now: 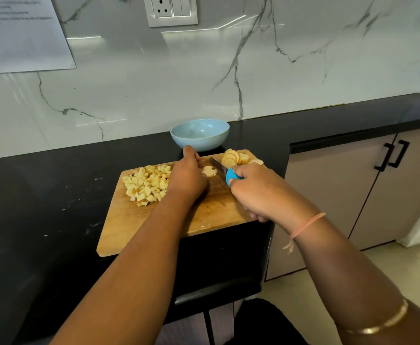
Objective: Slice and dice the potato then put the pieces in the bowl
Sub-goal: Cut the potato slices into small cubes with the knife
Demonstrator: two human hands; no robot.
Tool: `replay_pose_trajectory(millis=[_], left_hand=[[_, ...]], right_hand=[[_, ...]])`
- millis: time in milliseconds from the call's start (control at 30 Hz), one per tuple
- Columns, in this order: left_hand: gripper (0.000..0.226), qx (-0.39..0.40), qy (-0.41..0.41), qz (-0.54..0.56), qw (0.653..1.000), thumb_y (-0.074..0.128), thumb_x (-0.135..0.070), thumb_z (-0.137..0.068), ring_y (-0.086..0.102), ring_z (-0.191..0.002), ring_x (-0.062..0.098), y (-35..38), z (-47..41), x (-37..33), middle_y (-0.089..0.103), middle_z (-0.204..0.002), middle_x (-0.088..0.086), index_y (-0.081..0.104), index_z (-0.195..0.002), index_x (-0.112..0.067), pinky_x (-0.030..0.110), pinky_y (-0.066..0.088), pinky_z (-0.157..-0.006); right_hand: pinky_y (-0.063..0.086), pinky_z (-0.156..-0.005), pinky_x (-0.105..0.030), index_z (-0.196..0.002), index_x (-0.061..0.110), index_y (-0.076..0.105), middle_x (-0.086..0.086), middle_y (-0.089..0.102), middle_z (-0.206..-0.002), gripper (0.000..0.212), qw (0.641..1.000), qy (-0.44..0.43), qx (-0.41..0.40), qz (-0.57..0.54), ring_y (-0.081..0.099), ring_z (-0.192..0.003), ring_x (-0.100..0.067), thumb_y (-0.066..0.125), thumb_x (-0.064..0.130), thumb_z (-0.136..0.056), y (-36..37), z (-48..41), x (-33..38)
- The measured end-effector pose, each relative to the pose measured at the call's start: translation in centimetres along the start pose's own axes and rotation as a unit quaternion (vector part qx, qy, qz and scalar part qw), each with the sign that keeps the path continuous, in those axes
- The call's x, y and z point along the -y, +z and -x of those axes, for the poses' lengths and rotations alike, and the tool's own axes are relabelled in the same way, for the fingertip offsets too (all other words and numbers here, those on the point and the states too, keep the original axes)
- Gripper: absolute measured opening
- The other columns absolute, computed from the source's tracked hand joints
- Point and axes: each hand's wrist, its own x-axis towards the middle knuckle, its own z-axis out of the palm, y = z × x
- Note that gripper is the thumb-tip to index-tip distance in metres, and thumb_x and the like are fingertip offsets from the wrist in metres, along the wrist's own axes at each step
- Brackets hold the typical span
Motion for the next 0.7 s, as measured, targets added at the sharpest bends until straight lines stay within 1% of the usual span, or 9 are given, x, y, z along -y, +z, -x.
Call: replay_pose_trajectory(millis=[67,167,300,367,433,500,533,600,700], left_hand=[[0.033,-0.009,0.0,-0.002,1.0,0.056,0.002,-0.085,0.059,-0.084,0.018,0.0,0.0,0.0,0.059,-0.093,0.005,0.035,-0.101,-0.017,0.024,0.045,-0.064],[0.034,-0.013,-0.003,-0.007,1.0,0.057,0.002,-0.084,0.059,-0.084,0.018,0.1,0.1,0.0,0.059,-0.092,0.006,0.033,-0.099,-0.017,0.019,0.039,-0.055],[0.035,-0.013,-0.011,-0.01,1.0,0.058,0.001,-0.083,0.059,-0.083,0.017,0.1,0.1,0.1,0.06,-0.094,0.006,0.033,-0.099,-0.017,0.022,0.041,-0.058],[0.034,-0.014,-0.016,-0.013,1.0,0.058,0.001,-0.084,0.059,-0.083,0.018,0.1,0.1,-0.1,0.06,-0.094,0.006,0.036,-0.104,-0.014,0.024,0.041,-0.06],[0.036,-0.011,-0.018,-0.019,1.0,0.058,0.0,-0.085,0.057,-0.083,0.017,0.1,0.0,-0.3,0.058,-0.094,0.005,0.038,-0.113,-0.01,0.025,0.041,-0.062],[0.04,-0.01,-0.02,-0.023,0.999,0.059,-0.001,-0.085,0.056,-0.081,0.016,0.1,0.0,-0.4,0.058,-0.094,0.006,0.039,-0.118,-0.009,0.025,0.042,-0.063],[0.039,-0.01,-0.019,-0.023,1.0,0.058,-0.001,-0.085,0.056,-0.08,0.016,0.1,0.1,-0.5,0.058,-0.094,0.006,0.039,-0.119,-0.009,0.025,0.043,-0.062],[0.038,-0.013,-0.014,-0.023,1.0,0.056,0.0,-0.086,0.057,-0.08,0.017,0.2,0.1,-0.5,0.06,-0.095,0.007,0.039,-0.119,-0.008,0.026,0.043,-0.062],[0.033,-0.016,-0.012,-0.014,1.0,0.053,0.002,-0.087,0.06,-0.086,0.021,-0.1,0.3,-0.3,0.062,-0.098,0.009,0.039,-0.115,-0.009,0.029,0.046,-0.066]], right_hand=[[0.04,-0.039,-0.018,-0.139,0.021,0.041,-0.005,0.058,-0.067,0.044,1.0,-0.005,-0.003,0.013,0.049,-0.044,-0.011,0.037,0.021,-0.095,0.3,-1.0,0.7],[0.044,-0.045,-0.022,-0.132,0.015,0.047,-0.004,0.059,-0.065,0.039,0.999,0.006,0.003,0.044,0.05,-0.044,-0.012,0.037,0.023,-0.095,1.2,-2.3,1.2],[0.048,-0.063,-0.029,-0.134,0.017,0.045,-0.004,0.057,-0.08,0.041,0.998,0.013,0.012,0.052,0.047,-0.058,-0.013,0.041,0.025,-0.094,2.1,-2.5,0.7],[0.047,-0.063,-0.029,-0.134,0.019,0.044,-0.003,0.054,-0.082,0.041,0.999,0.016,0.017,0.048,0.048,-0.061,-0.013,0.042,0.025,-0.094,2.0,-1.7,0.4],[0.047,-0.062,-0.03,-0.133,0.019,0.044,-0.001,0.051,-0.083,0.039,0.999,0.019,0.023,0.041,0.049,-0.063,-0.014,0.041,0.024,-0.094,1.8,-0.5,-0.1],[0.044,-0.058,-0.029,-0.131,0.016,0.045,0.001,0.048,-0.08,0.036,0.999,0.002,0.021,0.048,0.046,-0.062,-0.012,0.041,0.022,-0.095,1.8,0.6,-0.6],[0.042,-0.055,-0.028,-0.132,0.014,0.045,0.001,0.047,-0.078,0.038,0.998,-0.005,0.018,0.052,0.045,-0.061,-0.011,0.041,0.022,-0.095,1.8,1.1,-0.8],[0.039,-0.051,-0.023,-0.139,0.02,0.04,0.001,0.047,-0.081,0.042,0.998,-0.001,0.023,0.051,0.044,-0.061,-0.01,0.041,0.023,-0.097,1.6,1.7,-1.0],[0.042,-0.049,-0.022,-0.139,0.023,0.038,-0.002,0.053,-0.079,0.042,0.999,0.014,0.036,0.033,0.05,-0.056,-0.011,0.04,0.024,-0.097,1.0,1.9,-0.8]])
